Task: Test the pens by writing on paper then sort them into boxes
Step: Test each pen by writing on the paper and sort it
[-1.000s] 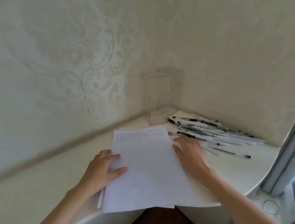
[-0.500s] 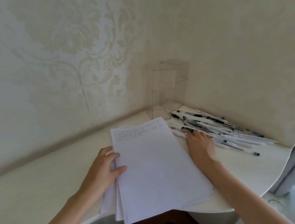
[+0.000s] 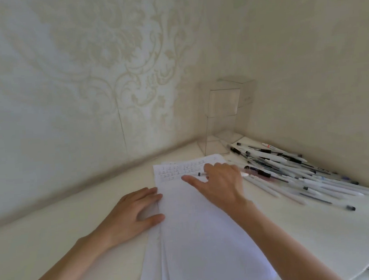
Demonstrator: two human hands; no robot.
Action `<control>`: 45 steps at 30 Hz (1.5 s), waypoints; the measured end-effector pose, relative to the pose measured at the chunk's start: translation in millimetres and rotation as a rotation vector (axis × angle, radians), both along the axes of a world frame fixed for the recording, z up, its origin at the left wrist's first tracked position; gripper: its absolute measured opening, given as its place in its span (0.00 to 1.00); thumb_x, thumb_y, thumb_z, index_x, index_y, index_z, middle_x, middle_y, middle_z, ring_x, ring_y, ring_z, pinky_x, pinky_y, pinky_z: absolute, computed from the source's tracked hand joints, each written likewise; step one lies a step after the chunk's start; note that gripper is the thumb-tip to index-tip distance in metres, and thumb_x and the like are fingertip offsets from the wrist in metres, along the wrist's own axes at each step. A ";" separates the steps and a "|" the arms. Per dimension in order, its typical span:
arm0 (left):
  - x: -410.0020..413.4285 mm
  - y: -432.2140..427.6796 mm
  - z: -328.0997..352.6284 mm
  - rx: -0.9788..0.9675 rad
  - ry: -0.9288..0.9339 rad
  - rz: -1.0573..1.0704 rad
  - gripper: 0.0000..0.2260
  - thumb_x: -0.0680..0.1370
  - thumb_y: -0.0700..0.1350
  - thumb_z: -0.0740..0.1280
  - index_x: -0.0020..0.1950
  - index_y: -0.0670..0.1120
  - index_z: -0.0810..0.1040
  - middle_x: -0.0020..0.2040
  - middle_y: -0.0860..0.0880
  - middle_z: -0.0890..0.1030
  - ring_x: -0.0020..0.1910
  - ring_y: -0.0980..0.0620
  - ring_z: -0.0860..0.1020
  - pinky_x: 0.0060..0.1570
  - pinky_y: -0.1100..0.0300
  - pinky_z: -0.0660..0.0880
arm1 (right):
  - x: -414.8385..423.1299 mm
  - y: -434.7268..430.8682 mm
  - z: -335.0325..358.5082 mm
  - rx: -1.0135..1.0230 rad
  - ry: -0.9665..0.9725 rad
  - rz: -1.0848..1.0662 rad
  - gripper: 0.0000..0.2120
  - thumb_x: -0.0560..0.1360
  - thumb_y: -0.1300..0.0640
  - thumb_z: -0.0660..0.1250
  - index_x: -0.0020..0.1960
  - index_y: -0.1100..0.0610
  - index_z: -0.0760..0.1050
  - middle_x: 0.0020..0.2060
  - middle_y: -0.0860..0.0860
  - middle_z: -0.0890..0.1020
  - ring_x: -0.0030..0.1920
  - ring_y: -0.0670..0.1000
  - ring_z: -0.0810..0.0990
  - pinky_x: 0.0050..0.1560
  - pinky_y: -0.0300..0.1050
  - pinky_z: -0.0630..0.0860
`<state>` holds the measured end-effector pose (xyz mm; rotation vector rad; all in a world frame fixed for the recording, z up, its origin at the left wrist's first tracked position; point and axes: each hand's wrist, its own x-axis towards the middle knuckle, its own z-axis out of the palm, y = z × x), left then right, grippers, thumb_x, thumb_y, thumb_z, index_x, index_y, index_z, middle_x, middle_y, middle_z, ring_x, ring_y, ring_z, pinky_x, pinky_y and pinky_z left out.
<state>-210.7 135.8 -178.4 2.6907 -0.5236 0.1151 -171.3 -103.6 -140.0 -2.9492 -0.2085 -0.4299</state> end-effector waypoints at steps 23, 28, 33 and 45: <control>-5.9 2.4 -2.7 0.043 -0.033 -0.065 0.41 0.66 0.76 0.38 0.71 0.57 0.63 0.73 0.61 0.57 0.70 0.62 0.54 0.66 0.69 0.46 | 34.8 66.3 3.2 1.071 0.354 0.242 0.17 0.74 0.46 0.69 0.39 0.61 0.78 0.32 0.51 0.83 0.31 0.41 0.78 0.36 0.38 0.74; -4.9 1.3 -2.3 0.072 -0.013 -0.084 0.35 0.69 0.72 0.39 0.73 0.61 0.54 0.74 0.63 0.52 0.72 0.63 0.48 0.69 0.65 0.44 | 40.2 62.1 -14.1 1.019 0.265 0.171 0.15 0.71 0.58 0.70 0.32 0.55 0.66 0.25 0.46 0.73 0.25 0.40 0.68 0.30 0.36 0.66; -4.5 -0.9 -3.2 0.116 0.037 -0.077 0.31 0.71 0.70 0.43 0.73 0.62 0.52 0.75 0.62 0.49 0.73 0.60 0.44 0.71 0.61 0.42 | 43.4 69.0 -18.9 1.016 0.202 0.177 0.12 0.70 0.61 0.66 0.32 0.56 0.63 0.25 0.52 0.74 0.27 0.45 0.68 0.29 0.39 0.64; -5.2 0.4 -4.9 0.143 0.016 -0.082 0.36 0.67 0.74 0.36 0.73 0.63 0.54 0.74 0.62 0.51 0.72 0.60 0.47 0.71 0.61 0.45 | 43.1 74.7 -24.9 0.945 0.199 0.208 0.10 0.71 0.61 0.64 0.35 0.58 0.63 0.29 0.56 0.69 0.25 0.42 0.66 0.30 0.40 0.62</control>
